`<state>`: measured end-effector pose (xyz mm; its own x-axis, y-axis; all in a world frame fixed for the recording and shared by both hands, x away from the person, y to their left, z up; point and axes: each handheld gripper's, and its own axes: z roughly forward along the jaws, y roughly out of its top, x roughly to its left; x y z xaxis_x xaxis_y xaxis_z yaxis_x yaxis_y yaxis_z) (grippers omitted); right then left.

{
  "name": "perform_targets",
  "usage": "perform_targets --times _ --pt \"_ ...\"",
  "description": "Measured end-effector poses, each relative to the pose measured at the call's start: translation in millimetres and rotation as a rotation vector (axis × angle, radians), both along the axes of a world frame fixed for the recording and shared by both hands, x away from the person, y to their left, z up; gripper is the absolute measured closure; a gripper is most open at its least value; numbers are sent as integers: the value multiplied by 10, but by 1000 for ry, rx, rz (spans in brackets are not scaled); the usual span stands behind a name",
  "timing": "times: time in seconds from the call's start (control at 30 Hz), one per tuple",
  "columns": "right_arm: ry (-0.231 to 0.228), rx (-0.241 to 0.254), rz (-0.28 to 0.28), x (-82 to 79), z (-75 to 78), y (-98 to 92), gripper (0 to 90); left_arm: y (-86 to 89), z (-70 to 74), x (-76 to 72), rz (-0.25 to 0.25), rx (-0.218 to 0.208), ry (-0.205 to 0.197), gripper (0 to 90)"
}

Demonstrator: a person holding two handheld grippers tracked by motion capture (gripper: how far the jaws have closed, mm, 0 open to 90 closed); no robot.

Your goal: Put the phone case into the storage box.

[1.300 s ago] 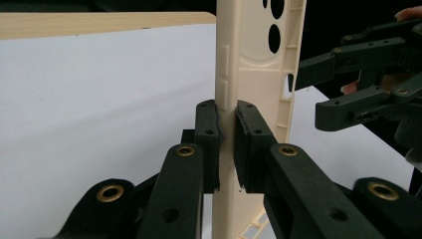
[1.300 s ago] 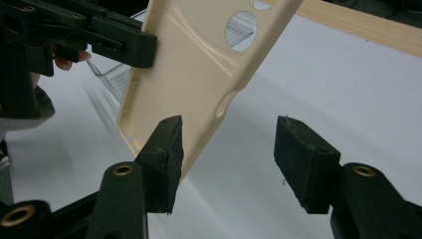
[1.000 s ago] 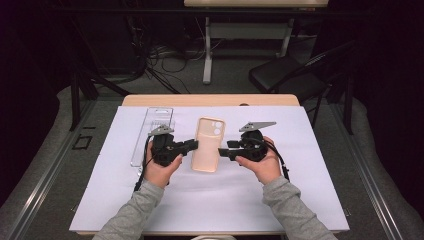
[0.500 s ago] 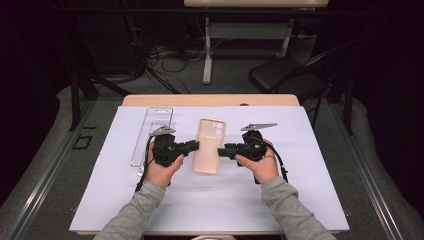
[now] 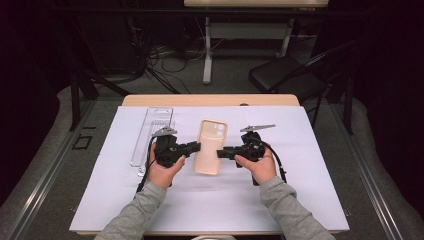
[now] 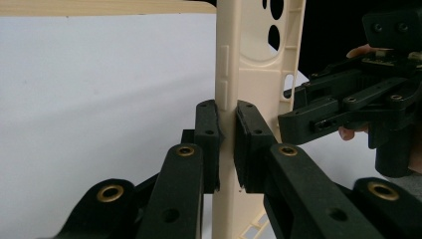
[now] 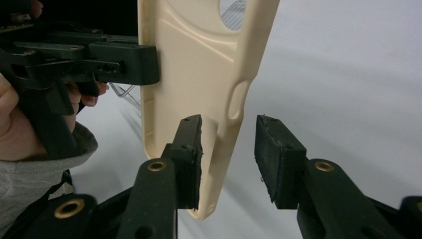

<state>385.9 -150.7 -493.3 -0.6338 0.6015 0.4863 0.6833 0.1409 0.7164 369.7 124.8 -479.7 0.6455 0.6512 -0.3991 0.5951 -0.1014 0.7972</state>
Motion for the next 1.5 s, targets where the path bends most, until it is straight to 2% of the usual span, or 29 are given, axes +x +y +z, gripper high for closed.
perform_targets --times 0.8,1.17,1.5 --pt "69 56 19 30 -72 -19 773 -24 -17 -7 -7 7 6 820" --pt "99 84 26 46 -96 -43 800 -22 -20 -5 -4 11 5 820" --pt "86 91 29 42 -96 -43 807 -15 -22 1 -6 9 6 818"
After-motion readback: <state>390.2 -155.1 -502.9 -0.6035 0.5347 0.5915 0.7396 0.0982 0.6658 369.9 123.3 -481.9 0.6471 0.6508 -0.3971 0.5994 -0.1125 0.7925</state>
